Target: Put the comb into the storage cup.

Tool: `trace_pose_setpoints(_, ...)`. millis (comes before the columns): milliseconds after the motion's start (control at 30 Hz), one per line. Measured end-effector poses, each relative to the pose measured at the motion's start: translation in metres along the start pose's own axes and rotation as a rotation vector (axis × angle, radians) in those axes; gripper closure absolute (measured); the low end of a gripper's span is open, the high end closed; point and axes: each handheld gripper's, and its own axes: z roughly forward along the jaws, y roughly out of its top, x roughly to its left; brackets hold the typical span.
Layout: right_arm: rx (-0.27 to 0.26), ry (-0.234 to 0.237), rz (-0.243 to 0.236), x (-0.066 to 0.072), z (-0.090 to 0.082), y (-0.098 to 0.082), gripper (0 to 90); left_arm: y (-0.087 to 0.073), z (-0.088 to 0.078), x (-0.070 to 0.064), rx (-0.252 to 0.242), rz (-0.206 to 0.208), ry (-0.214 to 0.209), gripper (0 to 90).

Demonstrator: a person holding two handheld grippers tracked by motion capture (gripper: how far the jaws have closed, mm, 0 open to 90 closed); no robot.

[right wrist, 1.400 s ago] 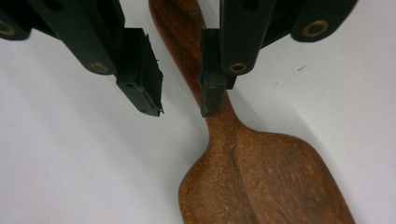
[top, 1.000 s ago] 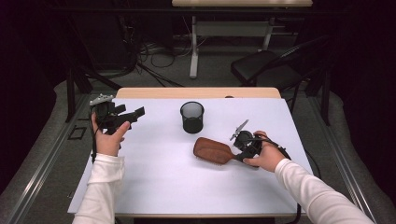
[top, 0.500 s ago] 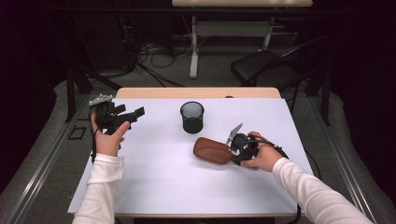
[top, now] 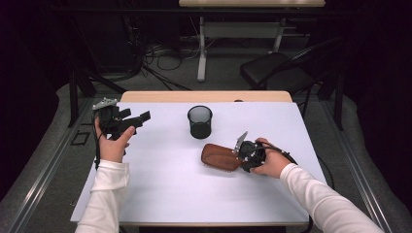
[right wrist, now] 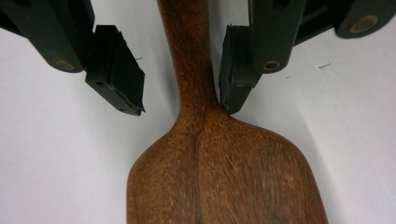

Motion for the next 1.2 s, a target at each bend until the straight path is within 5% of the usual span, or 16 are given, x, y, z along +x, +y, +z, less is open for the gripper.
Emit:
trace_pose_setpoints(600, -0.011, 0.078, -0.009, -0.007, 0.009, 0.0, 58.6, 0.0, 0.001, -0.001, 0.001, -0.002, -0.008, 10.2)
trace_pose_setpoints(800, -0.016, 0.14, 0.026, -0.012, 0.01, -0.001, 65.6, 0.0, 0.001, 0.0, -0.004, -0.008, -0.008, 10.3)
trace_pose_setpoints(1200, -0.009, 0.138, -0.013, -0.008, 0.009, 0.001, 71.3, 0.0, 0.0, 0.0, -0.005, -0.007, -0.014, 10.3)
